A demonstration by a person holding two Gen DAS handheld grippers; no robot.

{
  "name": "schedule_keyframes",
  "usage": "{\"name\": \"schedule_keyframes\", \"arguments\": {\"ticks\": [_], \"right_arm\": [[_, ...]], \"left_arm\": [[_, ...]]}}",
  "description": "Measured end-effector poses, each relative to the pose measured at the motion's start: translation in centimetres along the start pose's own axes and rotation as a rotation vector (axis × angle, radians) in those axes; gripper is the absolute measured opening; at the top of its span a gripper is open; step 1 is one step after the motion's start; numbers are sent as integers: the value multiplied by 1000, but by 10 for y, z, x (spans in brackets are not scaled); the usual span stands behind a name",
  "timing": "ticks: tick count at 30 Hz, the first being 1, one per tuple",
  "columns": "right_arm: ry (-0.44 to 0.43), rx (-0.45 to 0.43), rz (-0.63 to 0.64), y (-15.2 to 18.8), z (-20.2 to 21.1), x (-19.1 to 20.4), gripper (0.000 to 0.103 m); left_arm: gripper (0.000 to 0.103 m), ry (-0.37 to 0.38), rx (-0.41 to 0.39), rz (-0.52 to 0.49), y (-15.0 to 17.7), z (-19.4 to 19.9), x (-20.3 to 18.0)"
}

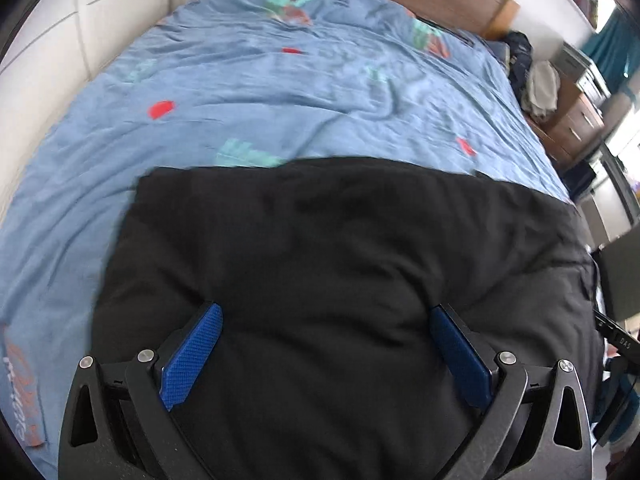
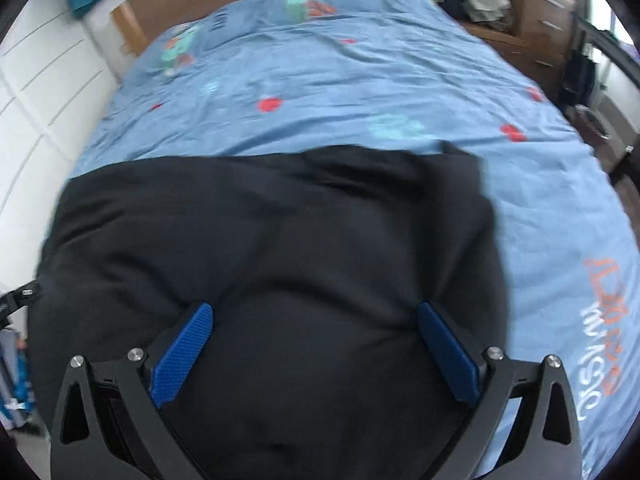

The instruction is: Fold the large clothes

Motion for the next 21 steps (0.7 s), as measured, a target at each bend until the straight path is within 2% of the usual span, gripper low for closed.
{"name": "schedule_keyframes", "arguments": {"ticks": [6,10,14,17,21], "right_arm": [[125,-47,-101,13,8,-68,103],[156,-144,-131,24,34,-87,103],[176,-248,-133,33,61,-84,103],[154,-317,-133,36,85,-69,103],[127,-361,-80,43,114,-39,103]], "left_arm": [[102,-45,-99,17,17,36,41],[102,-99,-194,11,37,61,62],[102,-149,-279,4,57,83,77],[102,-160,-334,13,69,103,81],[102,-194,-418,32,81,143,81]]}}
Point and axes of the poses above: each gripper's, at about its wrist camera, not at the fingertips, and z roughly against the way its jaws point, x to its left, y to its underside, the point moved 7 cm from there along -z, roughly the way its jaws point, and after that the axes turned 3 degrees about y, right-handed, at the moved point
